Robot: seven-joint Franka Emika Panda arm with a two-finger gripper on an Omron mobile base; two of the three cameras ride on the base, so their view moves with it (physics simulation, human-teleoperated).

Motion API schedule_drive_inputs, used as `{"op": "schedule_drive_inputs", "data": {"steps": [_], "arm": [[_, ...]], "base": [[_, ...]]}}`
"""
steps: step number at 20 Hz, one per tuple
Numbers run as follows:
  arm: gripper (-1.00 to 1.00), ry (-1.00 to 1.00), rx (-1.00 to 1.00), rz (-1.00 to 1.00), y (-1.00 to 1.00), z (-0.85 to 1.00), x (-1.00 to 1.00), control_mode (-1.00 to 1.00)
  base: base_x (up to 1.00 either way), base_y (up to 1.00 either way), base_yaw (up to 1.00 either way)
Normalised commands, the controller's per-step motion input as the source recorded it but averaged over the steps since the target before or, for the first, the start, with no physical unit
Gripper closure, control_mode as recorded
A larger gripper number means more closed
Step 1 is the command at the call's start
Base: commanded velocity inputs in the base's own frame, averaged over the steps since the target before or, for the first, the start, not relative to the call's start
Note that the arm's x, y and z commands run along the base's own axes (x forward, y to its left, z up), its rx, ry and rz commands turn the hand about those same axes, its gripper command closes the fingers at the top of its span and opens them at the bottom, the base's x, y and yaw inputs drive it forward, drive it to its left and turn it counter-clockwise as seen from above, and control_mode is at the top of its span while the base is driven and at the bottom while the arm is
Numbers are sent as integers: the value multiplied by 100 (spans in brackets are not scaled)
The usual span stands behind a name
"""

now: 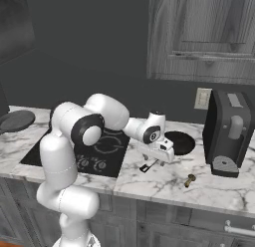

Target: Place both pans onto different burners. Then place the mushroom and the shrimp on different pans.

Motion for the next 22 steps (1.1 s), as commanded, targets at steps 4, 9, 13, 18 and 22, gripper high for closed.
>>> {"op": "schedule_drive_inputs", "data": {"steps": [4,9,13,18,22], "arm": [[-100,0,0,0,0,-17,0,-100],[100,0,0,0,0,0,0,-100],[100,0,0,0,0,0,0,-100],[100,0,0,0,0,0,0,-100],[100,0,0,0,2,15,0,-100]], "base": [[0,0,0],[0,0,0],[0,0,0],[0,0,0],[0,0,0]]}}
